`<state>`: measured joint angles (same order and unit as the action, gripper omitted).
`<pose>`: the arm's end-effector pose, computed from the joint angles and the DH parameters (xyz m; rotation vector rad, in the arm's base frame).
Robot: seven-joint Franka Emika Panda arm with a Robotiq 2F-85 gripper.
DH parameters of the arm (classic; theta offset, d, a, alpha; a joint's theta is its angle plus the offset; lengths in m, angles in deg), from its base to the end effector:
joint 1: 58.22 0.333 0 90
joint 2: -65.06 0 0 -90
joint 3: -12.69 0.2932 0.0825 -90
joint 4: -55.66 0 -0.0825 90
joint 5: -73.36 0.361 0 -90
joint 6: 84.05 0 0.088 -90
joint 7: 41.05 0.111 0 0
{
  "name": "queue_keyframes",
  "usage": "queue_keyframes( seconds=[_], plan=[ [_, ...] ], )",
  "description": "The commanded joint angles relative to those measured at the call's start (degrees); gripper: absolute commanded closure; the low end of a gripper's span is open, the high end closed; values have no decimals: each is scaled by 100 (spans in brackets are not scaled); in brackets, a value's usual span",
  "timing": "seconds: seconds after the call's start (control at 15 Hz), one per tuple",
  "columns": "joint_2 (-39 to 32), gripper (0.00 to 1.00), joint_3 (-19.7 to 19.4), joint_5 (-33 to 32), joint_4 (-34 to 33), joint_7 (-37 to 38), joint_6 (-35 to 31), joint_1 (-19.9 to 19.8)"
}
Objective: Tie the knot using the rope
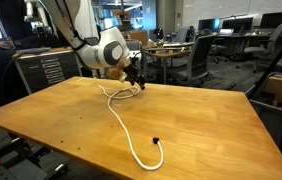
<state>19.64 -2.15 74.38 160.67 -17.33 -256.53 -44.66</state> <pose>0.6441 -0.0011 0.1511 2.9502 -0.5078 0.6568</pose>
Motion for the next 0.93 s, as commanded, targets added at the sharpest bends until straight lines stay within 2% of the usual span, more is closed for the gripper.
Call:
queue_keyframes(
  seconds=[0.0,0.07,0.13,0.27,0.33,0.4,0.87],
  plan=[
    [-272,0,339,113,-567,-447,-118,-325],
    [-243,0,289,-36,-594,-658,135,-307],
    [-157,0,138,127,-271,-368,-94,-110],
    [-182,0,208,83,-373,-554,27,-196],
    [-305,0,-40,96,-445,-343,-208,-7],
    [-345,0,-95,93,-483,-327,-190,25],
    [-687,0,-353,94,-688,-38,471,197]
  ],
)
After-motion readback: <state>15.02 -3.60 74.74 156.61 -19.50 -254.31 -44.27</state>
